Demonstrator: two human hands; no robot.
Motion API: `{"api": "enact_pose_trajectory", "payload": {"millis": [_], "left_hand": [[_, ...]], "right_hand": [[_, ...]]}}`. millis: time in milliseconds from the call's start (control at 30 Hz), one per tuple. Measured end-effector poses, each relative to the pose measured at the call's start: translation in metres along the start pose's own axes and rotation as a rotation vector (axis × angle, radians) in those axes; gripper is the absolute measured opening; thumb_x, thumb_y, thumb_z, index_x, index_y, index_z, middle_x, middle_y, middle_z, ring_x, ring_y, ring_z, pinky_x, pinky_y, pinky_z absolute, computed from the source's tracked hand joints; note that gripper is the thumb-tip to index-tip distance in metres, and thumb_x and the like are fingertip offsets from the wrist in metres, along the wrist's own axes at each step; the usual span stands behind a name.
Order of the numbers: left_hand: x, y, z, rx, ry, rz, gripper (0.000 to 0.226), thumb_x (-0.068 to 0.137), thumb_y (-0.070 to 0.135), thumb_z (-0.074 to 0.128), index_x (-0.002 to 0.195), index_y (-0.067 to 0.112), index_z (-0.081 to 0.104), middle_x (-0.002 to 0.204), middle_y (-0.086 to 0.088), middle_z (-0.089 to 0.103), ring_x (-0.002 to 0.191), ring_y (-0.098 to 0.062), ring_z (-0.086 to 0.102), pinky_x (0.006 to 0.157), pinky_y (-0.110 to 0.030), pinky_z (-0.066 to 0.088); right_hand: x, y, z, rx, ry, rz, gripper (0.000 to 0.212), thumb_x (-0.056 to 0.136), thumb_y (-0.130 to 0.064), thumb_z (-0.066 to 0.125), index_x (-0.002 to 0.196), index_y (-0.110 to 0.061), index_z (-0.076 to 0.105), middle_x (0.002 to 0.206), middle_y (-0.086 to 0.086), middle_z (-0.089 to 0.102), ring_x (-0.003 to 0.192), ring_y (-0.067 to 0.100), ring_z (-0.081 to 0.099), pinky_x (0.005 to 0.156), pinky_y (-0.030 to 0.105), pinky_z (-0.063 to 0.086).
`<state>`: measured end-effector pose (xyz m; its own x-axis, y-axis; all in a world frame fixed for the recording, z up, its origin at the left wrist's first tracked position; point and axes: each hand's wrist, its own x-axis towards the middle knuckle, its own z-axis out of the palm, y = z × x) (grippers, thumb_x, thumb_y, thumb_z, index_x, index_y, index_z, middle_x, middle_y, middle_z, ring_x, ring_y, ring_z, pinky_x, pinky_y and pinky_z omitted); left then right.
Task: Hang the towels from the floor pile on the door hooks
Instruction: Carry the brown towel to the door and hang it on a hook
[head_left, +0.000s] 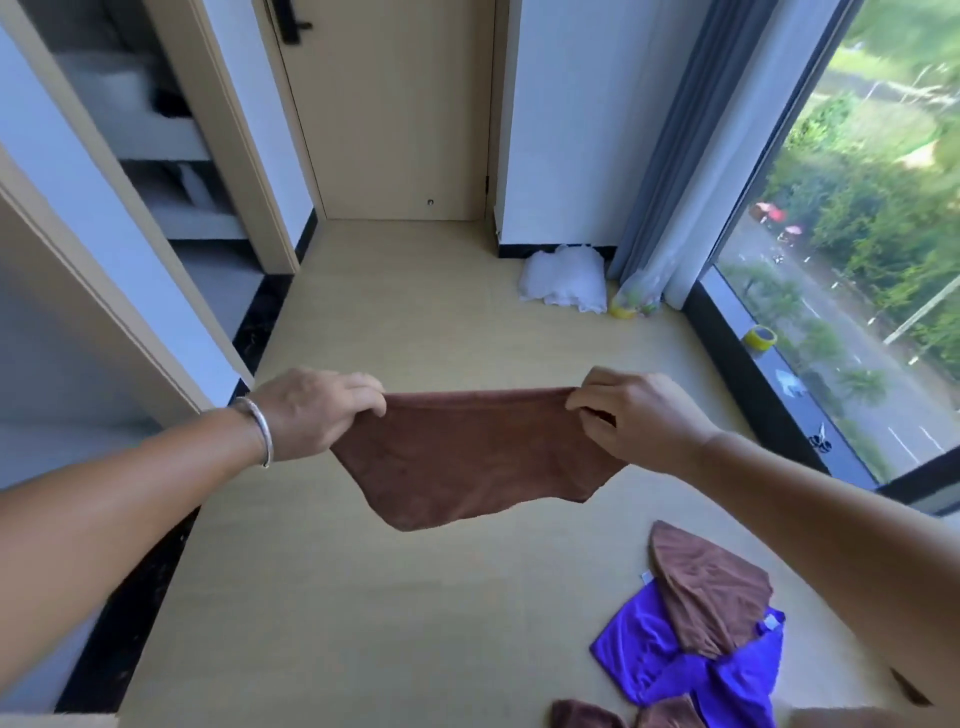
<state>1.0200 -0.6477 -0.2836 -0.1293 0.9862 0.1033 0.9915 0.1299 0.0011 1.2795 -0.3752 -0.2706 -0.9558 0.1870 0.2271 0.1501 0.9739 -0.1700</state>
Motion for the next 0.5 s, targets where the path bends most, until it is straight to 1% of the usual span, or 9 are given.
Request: {"api": "enact_pose_trajectory", "payload": {"millis": [67,167,234,267,334,434,501], "left_hand": [[0.009,0.001,-0.054,0.024,0.028,-0.008,0.029,0.084,-0.001,0.056,0.106,0.014,0.066,0.117,0.006,0.063,0.08,-0.022,0.065,0.067,-0.03,0.051],[0.019,0.0,-0.133,0.08,0.069,-0.045,0.025,0.088,0.008,0.055,0.108,0.017,0.065,0.118,0.01,0.061,0.081,-0.019,0.063,0.071,-0.026,0.047],[0.024,-0.001,-0.18,0.11,0.089,-0.057,0.018,0.091,0.021,0.06,0.108,0.02,0.064,0.117,0.012,0.06,0.082,-0.016,0.062,0.072,-0.023,0.044],[0.025,-0.002,-0.203,0.133,0.089,-0.067,0.019,0.091,0.029,0.062,0.109,0.022,0.063,0.116,0.014,0.059,0.082,-0.014,0.061,0.071,-0.021,0.041],[0.028,-0.004,-0.247,0.204,0.087,-0.086,0.023,0.09,0.037,0.061,0.11,0.026,0.06,0.115,0.019,0.056,0.082,-0.01,0.059,0.072,-0.02,0.04],[0.028,-0.007,-0.301,0.305,0.135,-0.089,0.015,0.092,0.034,0.059,0.107,0.032,0.059,0.11,0.022,0.056,0.081,-0.006,0.057,0.069,-0.019,0.035],[0.027,-0.008,-0.332,0.349,0.173,-0.1,0.013,0.092,0.031,0.059,0.105,0.033,0.06,0.108,0.022,0.058,0.082,-0.005,0.057,0.07,-0.02,0.037]], "right_hand": [[0.013,-0.008,-0.047,-0.021,0.041,0.016,0.012,0.085,-0.02,0.062,0.091,-0.024,0.071,0.091,-0.007,0.063,0.074,0.023,0.06,0.063,0.033,0.05],[0.037,-0.015,-0.115,-0.066,0.033,0.023,0.007,0.089,-0.027,0.06,0.093,-0.025,0.066,0.094,-0.008,0.059,0.082,0.019,0.058,0.071,0.034,0.048],[0.052,-0.02,-0.157,-0.091,0.051,0.013,0.007,0.092,-0.026,0.057,0.093,-0.026,0.064,0.094,-0.008,0.057,0.081,0.019,0.057,0.072,0.032,0.047],[0.058,-0.024,-0.179,-0.094,0.07,0.009,0.006,0.092,-0.024,0.056,0.091,-0.027,0.062,0.092,-0.008,0.057,0.08,0.02,0.057,0.072,0.032,0.047],[0.069,-0.031,-0.221,-0.111,0.105,0.008,0.006,0.091,-0.022,0.059,0.086,-0.026,0.056,0.084,-0.01,0.056,0.076,0.019,0.055,0.068,0.032,0.046],[0.084,-0.044,-0.273,-0.163,0.173,0.009,0.023,0.088,-0.022,0.065,0.08,-0.022,0.044,0.066,-0.009,0.048,0.062,0.017,0.048,0.053,0.028,0.034],[0.09,-0.053,-0.301,-0.19,0.209,0.008,0.027,0.087,-0.024,0.067,0.08,-0.022,0.041,0.062,-0.009,0.047,0.058,0.015,0.045,0.049,0.025,0.03]]}}
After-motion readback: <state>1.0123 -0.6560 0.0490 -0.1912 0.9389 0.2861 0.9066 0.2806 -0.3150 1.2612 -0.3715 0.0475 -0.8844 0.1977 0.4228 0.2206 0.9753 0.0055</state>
